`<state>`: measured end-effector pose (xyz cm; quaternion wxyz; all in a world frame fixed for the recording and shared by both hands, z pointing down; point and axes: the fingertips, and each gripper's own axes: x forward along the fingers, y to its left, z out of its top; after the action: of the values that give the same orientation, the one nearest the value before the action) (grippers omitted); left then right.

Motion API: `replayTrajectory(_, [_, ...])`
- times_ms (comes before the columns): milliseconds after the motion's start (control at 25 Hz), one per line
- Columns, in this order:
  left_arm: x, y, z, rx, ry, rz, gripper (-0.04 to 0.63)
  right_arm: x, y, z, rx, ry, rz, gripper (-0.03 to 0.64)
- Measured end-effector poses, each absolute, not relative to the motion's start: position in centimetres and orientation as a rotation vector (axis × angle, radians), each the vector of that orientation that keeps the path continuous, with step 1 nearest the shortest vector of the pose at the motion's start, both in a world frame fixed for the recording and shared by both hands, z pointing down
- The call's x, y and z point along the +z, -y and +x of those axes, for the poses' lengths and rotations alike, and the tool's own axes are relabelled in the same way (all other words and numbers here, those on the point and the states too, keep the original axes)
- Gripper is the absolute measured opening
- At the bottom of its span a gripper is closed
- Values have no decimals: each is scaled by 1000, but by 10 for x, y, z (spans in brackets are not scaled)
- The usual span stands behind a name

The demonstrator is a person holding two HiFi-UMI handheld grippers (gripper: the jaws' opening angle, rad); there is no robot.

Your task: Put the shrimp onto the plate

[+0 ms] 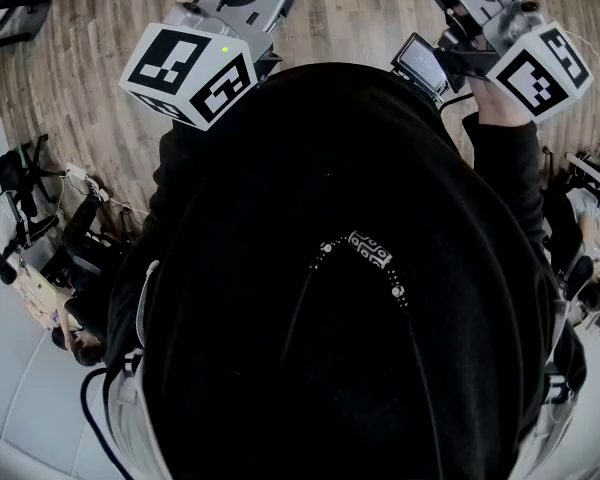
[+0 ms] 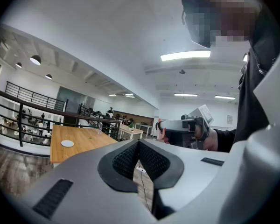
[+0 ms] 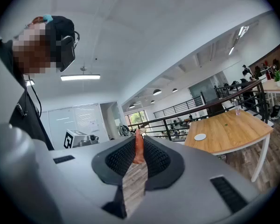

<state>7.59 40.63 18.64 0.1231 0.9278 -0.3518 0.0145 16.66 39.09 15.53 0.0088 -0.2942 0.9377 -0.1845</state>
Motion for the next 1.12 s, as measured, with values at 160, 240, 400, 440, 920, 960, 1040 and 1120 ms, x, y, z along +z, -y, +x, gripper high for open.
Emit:
replayTrajectory(160, [181,-405,72,35,1068,2708,6,144,-389,170,-598,-2889,-895,64])
replayTrajectory(240, [180,-402,70,23,1077,2704,6,142,-387,170,-573,-2893,-917,66])
replayTrajectory(400, [183,-403,67,13,1070,2676,6,147,-388,171,-590,-2887,-948,65])
replayTrajectory(440, [184,-403,67,16,1069,2674,6,149,-388,172,-605,-2879,-952,64])
replayTrajectory(920, [207,-414,96,99,1008,2642,8,169,-395,204,-734,-2835,-958,66])
replayTrajectory(960, [207,-413,97,100,1011,2639,8,170,-394,206,-742,-2830,-956,66])
replayTrajectory(1040, [204,-409,97,102,1020,2636,8,171,-389,208,-756,-2822,-947,66])
replayTrajectory(1120, [208,-409,102,114,1028,2638,8,176,-388,214,-762,-2812,-933,66])
